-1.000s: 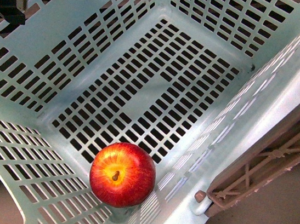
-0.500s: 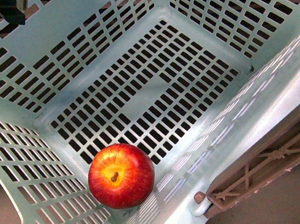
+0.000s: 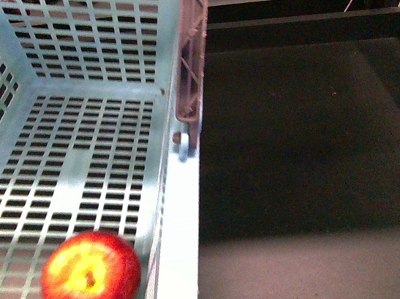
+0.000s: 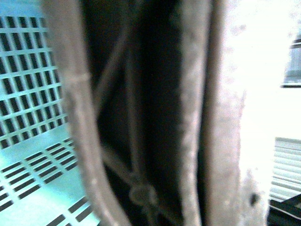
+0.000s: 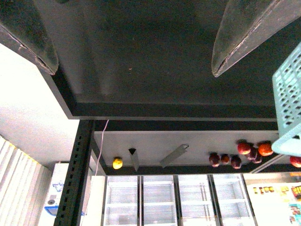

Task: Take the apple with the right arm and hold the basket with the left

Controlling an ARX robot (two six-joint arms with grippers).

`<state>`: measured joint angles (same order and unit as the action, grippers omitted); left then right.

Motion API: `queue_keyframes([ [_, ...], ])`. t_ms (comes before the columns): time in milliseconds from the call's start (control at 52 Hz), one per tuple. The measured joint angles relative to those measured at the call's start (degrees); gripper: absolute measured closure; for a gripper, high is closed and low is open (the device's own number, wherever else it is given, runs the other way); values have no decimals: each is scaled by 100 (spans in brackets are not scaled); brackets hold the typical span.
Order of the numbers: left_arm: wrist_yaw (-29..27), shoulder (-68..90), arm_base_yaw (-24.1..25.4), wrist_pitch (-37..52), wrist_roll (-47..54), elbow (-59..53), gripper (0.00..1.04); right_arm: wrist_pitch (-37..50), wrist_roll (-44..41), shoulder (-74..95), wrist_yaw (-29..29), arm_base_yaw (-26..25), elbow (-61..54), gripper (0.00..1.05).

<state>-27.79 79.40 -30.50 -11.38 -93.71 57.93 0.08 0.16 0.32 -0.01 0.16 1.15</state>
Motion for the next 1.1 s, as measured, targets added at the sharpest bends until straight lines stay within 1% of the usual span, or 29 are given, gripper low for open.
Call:
queue_keyframes([
  [58,179,13,229,129,-26,-46,90,0,0,0,2,0,0,9],
  [192,675,251,951,466,-33,-83,90,0,0,0,13,0,0,9],
  [365,905,678,1464,603,39,-101,90,0,0,0,11,0,0,9],
  [500,1047,1021,1676,660,170,-98,90,0,0,0,13,0,0,9],
  [615,1432,1504,1825,804,382,-66,90,0,0,0,13,0,0,9],
  [731,1698,1869,1943,933,507,-13,90,0,2,0,13,0,0,9],
  [923,1851,2415,2288,1419,612,11,90,0,2,0,11,0,0,9],
  [1096,1939,2778,2371,1773,597,116,90,0,0,0,11,0,0,9],
])
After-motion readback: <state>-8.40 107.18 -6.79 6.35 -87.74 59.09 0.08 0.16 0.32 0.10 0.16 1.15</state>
